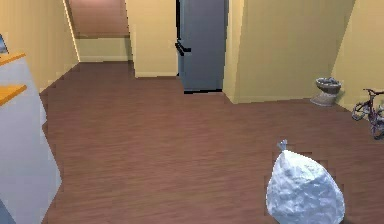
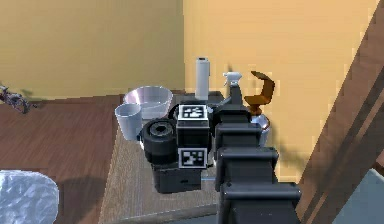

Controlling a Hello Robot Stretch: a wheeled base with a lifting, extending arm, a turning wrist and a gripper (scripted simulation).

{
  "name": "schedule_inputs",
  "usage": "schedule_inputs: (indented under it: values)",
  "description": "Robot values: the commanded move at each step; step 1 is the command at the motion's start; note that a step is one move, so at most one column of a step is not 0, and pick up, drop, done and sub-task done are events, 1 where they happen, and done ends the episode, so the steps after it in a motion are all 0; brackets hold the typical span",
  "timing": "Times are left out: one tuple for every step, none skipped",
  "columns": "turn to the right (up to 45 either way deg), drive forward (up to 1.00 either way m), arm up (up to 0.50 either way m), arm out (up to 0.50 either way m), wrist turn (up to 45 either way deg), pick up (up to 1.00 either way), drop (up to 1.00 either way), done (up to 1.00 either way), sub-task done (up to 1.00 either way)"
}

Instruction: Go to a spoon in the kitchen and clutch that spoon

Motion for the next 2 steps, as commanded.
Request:
schedule_inputs:
  values:
    - [0.0,0.00,-0.18,0.00,0.0,0.00,0.00,0.00,0.00]
    - [0.0,0.00,0.00,0.00,0.0,1.00,0.00,0.00,0.00]
